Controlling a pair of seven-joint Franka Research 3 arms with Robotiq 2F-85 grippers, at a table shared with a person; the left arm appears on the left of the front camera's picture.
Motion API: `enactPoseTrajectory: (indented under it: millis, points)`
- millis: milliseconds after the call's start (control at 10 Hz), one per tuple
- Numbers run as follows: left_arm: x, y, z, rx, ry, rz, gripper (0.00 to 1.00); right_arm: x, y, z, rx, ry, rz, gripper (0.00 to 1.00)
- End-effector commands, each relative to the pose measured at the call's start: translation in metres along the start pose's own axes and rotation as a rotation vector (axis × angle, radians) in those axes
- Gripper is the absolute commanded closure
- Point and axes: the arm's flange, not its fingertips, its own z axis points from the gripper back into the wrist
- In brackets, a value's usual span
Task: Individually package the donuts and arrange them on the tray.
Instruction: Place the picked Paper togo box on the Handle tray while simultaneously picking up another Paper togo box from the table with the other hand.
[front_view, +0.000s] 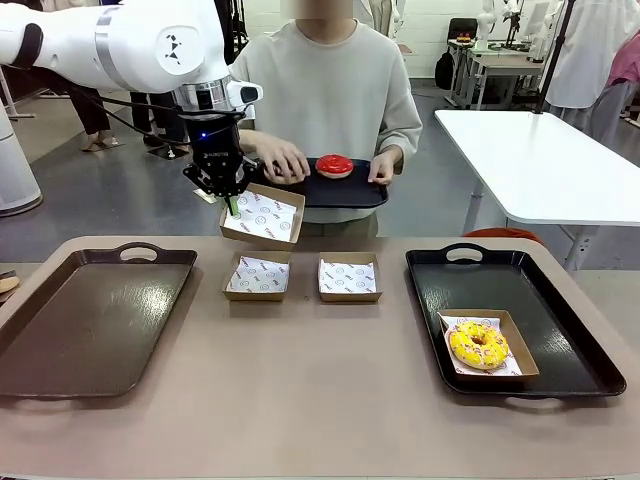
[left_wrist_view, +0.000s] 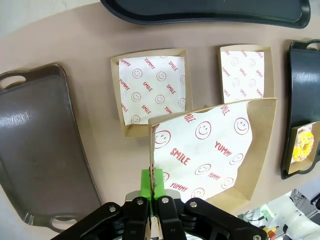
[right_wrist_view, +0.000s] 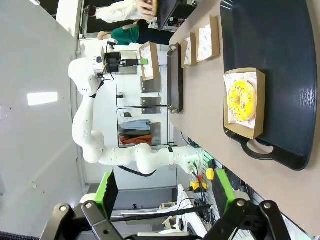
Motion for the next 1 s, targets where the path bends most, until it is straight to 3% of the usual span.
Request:
enactPoseTrajectory:
  millis: [0,900]
  points:
    - [-0.0038,0.0014,0.0028,0.002,-0.006,0.001,1.00,0.0004,0.0000,0.0012,0.002,0.001,-0.001,0.00]
    - [-0.0038,0.0014,0.0028,0.002,-0.006,0.001,1.00,0.0004,0.0000,0.0012,0.002,0.001,-0.001,0.00]
